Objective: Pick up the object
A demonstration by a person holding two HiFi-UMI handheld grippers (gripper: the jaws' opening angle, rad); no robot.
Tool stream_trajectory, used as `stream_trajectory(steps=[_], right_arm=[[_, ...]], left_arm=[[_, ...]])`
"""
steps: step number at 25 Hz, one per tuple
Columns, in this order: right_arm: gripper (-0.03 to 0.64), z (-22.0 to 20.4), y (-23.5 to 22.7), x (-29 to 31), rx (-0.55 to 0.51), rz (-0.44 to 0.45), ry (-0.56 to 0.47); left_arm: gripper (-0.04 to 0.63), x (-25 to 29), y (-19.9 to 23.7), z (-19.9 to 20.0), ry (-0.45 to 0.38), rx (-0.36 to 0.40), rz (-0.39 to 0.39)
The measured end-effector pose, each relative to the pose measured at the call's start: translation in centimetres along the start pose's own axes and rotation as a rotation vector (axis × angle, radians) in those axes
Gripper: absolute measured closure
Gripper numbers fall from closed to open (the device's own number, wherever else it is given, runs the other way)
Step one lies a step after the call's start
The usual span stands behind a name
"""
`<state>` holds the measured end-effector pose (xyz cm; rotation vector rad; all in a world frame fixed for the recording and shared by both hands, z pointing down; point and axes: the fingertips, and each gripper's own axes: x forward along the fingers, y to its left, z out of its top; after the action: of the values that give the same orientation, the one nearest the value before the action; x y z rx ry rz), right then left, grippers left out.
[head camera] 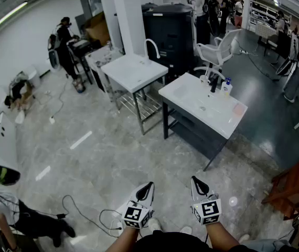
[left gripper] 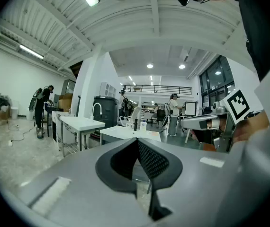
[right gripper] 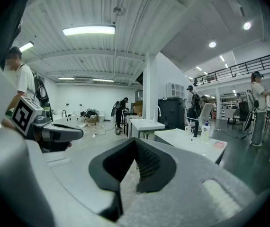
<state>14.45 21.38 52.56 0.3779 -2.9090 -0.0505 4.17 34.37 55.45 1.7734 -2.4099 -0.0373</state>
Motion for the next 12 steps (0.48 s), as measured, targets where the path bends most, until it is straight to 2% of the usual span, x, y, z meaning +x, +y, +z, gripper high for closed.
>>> stream_trajectory(steps=[4,12], right_arm=[[0.615,0.3,0.6,-0.6,0.049,0.022,-0.009],[0.615,0.5,0.9,-1.1,0.034,0.025,-0.014]], left_arm=[[0.578,-0.1,-0.5,0.7,-0.015,-0.007,0.004],[0.578,-0.2,-1.6,-0.2,0.005,-0.02,-0.01]])
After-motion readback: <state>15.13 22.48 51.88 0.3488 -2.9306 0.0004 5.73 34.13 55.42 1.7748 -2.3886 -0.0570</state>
